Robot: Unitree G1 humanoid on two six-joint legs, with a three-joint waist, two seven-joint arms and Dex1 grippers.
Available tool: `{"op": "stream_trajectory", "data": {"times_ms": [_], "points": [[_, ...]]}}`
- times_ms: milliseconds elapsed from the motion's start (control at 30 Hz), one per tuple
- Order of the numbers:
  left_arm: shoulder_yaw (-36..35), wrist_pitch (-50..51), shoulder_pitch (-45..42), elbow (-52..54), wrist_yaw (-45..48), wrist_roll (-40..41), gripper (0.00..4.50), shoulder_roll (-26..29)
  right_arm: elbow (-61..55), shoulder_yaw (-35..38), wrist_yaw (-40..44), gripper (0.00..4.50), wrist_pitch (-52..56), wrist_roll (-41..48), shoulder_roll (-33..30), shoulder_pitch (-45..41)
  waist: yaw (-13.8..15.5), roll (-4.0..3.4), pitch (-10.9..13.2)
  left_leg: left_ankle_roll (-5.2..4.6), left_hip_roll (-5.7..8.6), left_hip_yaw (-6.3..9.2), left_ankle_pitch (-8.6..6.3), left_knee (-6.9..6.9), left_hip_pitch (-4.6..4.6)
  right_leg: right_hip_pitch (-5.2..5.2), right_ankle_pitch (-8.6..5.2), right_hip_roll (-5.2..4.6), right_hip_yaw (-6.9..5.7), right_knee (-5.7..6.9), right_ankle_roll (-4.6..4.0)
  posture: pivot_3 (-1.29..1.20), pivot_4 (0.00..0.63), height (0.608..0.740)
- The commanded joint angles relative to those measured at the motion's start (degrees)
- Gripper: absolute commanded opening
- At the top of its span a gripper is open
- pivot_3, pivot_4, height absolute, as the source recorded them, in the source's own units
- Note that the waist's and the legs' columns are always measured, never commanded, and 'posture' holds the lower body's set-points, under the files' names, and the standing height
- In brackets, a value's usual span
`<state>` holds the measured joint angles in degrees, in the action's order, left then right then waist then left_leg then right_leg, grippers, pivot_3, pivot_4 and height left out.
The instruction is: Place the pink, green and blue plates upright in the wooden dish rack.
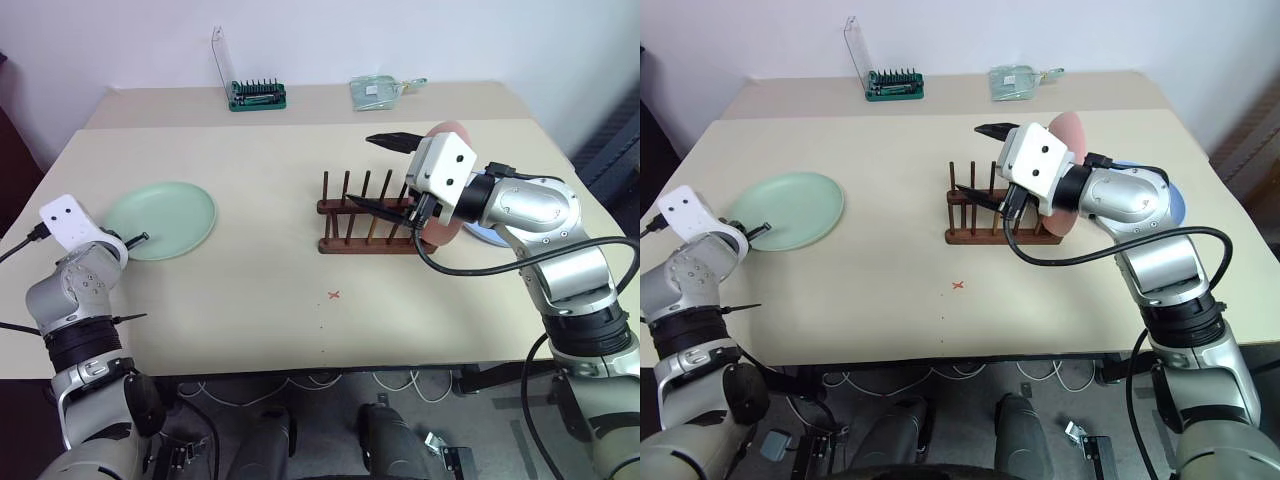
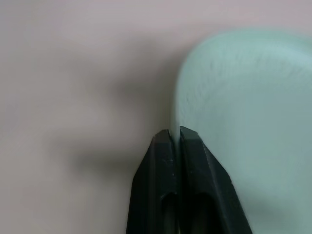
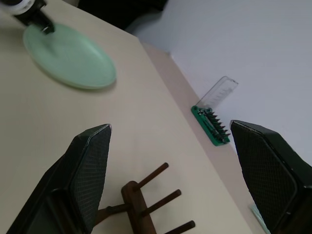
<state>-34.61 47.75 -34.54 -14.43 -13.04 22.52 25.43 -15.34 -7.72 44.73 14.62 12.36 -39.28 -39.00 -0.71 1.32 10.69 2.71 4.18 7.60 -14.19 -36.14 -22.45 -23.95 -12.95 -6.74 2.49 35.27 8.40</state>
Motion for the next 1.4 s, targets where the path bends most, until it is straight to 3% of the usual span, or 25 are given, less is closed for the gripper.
{"op": "stream_trajectory", "data": {"times_ms": [33,133,300,467,667,1033,1300,1400], "points": [[-0.1,-10.4,-2.3,3.4,3.1,1.1,0.03,-2.1,-2.2,1.6,-0.4,3.99,-0.4,-0.8,0.3,-0.2,0.2,0.01,0.0,0.0,0.0,0.0,0.0,-0.01,0.0,0.01,0.0,0.0,0.0,-0.02,0.0,0.0,0.15,0.74],[1.4,-17.7,-4.8,7.5,6.6,2.6,0.03,-4.8,-1.4,0.4,-0.3,3.99,-2.5,-3.5,0.1,-0.5,0.4,0.12,0.0,0.03,0.0,0.03,0.02,-0.02,-0.04,0.02,0.01,0.0,-0.02,-0.03,-0.01,0.0,0.15,0.74],[10.9,-26.8,-6.3,15.4,13.2,0.8,0.03,-8.3,1.7,-3.3,-2.0,3.99,-10.2,-11.8,1.4,-2.7,0.0,0.15,0.0,0.27,-0.01,-0.04,0.15,0.01,-0.06,0.0,0.01,0.0,0.0,-0.09,-0.02,0.0,0.15,0.74],[19.2,-28.4,-9.0,19.1,16.0,-2.4,0.03,-10.1,6.2,-7.2,-7.4,3.99,-19.3,-23.1,3.9,-5.6,-0.4,0.14,0.0,0.28,-0.02,-0.07,0.16,0.01,-0.03,-0.02,0.02,0.01,0.0,-0.04,-0.02,0.0,0.15,0.74],[25.8,-28.3,-10.2,21.9,20.0,-2.8,0.03,-11.7,8.8,-8.1,-10.9,3.99,-23.2,-29.5,6.6,-6.7,-0.2,0.14,0.0,0.29,-0.02,-0.08,0.17,0.01,-0.04,-0.04,0.02,0.02,0.02,-0.04,-0.02,0.0,0.15,0.74],[28.7,-24.9,-10.8,27.7,20.7,1.1,0.03,-17.9,12.1,-9.9,-11.0,3.99,-25.3,-36.6,6.6,-4.6,-0.3,0.14,0.0,0.29,-0.02,-0.08,0.17,0.02,-0.03,-0.03,0.02,0.04,0.03,-0.04,-0.02,0.0,0.15,0.74],[26.6,-23.1,-11.1,27.9,19.4,4.2,0.0,-20.4,12.4,-9.3,-10.4,0.1,-25.1,-37.3,6.8,-4.4,-0.3,0.14,0.0,0.29,-0.02,-0.08,0.17,0.01,-0.03,-0.03,0.02,0.04,0.03,-0.05,-0.02,0.0,0.15,0.74],[22.3,-22.8,-12.4,27.2,17.4,7.9,1.06,-22.4,12.3,-9.1,-11.4,0.0,-25.3,-38.2,7.0,-4.4,-0.1,0.15,0.0,0.29,-0.02,-0.06,0.17,-0.01,-0.03,0.0,0.02,0.04,0.02,-0.06,-0.02,0.0,0.15,0.74]]}}
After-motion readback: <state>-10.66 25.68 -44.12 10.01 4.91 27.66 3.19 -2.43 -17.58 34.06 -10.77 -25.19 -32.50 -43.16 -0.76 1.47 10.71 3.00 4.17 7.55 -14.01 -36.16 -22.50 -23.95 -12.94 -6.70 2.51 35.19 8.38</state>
